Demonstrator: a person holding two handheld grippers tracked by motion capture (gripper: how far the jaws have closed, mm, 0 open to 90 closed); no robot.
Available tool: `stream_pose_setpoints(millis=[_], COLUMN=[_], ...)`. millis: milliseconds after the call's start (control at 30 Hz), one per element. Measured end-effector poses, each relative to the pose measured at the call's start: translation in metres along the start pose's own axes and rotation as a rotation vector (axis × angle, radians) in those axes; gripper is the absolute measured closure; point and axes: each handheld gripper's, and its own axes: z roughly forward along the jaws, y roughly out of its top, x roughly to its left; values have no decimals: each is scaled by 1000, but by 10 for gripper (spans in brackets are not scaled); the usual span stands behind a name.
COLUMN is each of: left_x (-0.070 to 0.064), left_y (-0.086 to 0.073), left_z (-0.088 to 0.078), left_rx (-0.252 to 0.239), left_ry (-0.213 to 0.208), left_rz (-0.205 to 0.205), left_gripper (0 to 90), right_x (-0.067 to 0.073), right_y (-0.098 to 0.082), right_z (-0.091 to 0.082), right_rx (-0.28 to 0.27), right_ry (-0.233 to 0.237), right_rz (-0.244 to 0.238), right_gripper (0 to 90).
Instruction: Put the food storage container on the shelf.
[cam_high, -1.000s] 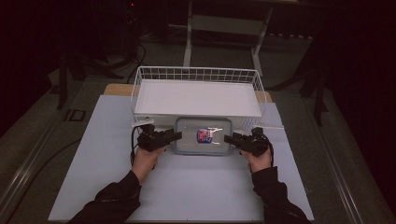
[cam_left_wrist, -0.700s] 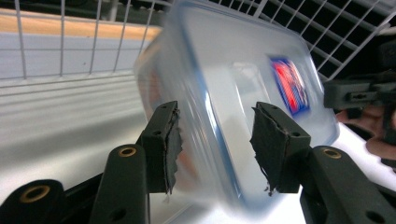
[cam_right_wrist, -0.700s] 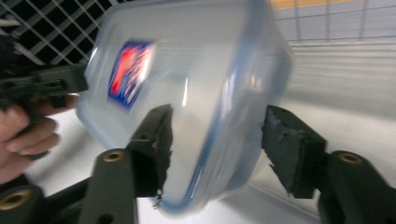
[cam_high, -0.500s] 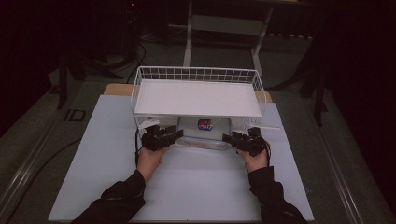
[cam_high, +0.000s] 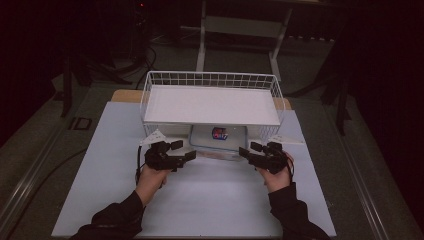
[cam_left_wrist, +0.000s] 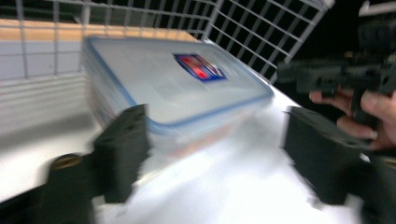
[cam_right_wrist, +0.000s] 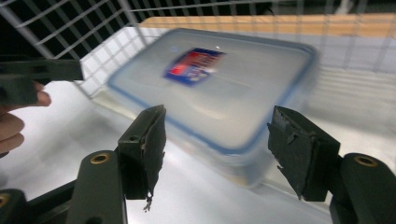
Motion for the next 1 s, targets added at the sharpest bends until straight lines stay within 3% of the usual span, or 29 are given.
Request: stream_pose_setpoints(millis=[67, 133, 233, 433, 567, 600, 767, 900, 1000], left_x=[-8, -17, -27, -38, -40, -39, -36, -34, -36], left_y=[-1, -1, -4, -17, -25, -27, -29, -31, -33], left_z=[-4, -8, -17, -32, -37, -38, -39, -38, -37], left_rx=[13, 23, 19, 38, 34, 26, 14, 8, 12], left_ry=[-17, -19, -30, -44, -27, -20, -9, -9, -10], left_rz=[29, 60, 91, 102, 140, 142, 129, 122, 134], left_gripper=[116, 0, 0, 0, 0, 0, 0, 0, 0], right_x=[10, 18, 27, 36, 36, 36, 41, 39, 33], right_y=[0, -2, -7, -17, -20, -21, -24, -24, -23], right_z=[0, 1, 5, 16, 23, 25, 39, 47, 55], right_rx=[5, 6, 18, 62, 83, 92, 137, 141, 141], right_ry=[23, 59, 100, 81, 61, 57, 26, 14, -6], right_rz=[-16, -17, -23, -64, -56, -53, -76, -77, -52], right_gripper=[381, 426, 476, 606, 868, 896, 898, 898, 898])
